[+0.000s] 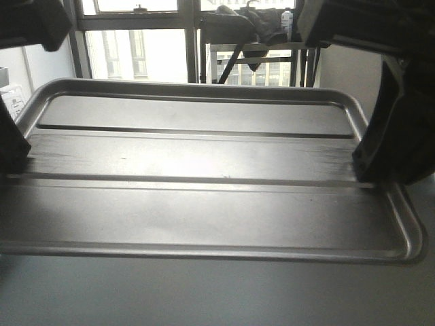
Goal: Grab silver tray and place in blue box
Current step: 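Hold the tray level with both grippers while the base turns away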
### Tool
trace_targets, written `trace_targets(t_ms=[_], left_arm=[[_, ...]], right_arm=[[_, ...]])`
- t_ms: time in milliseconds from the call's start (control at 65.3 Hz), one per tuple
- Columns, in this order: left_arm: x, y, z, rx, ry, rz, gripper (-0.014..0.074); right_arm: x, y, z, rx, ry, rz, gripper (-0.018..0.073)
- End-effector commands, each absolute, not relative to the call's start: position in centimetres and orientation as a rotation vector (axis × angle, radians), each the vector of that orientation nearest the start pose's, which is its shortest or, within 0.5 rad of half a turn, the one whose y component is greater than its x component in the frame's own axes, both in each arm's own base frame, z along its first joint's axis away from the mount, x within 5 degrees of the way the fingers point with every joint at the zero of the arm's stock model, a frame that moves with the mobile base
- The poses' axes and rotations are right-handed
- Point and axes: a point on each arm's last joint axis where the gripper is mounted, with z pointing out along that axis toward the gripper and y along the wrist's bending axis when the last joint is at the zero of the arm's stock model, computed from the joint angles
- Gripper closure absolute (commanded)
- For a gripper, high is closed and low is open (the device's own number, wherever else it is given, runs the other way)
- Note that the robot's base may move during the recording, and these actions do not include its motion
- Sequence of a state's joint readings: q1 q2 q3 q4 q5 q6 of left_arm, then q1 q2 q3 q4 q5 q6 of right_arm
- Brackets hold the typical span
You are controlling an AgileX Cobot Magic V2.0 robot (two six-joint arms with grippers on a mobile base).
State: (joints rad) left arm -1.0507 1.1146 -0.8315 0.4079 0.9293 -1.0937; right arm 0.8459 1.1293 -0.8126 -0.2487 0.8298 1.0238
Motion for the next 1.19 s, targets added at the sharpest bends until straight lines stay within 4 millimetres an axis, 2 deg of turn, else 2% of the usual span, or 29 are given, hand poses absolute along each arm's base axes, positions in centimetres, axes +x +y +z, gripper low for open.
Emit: trace_targets(t_ms=[0,1179], left_arm=[[12.89,-14.77,29.94,0.153,2.543,-0.159,0.061],[12.88,-14.78,29.93,0.153,2.544,-0.16,0.061]], right_arm=[[15.25,13.36,29.22,0.04,2.591,0.263,0.051],[15.27,13.34,29.23,0.039,2.589,0.26,0.051]])
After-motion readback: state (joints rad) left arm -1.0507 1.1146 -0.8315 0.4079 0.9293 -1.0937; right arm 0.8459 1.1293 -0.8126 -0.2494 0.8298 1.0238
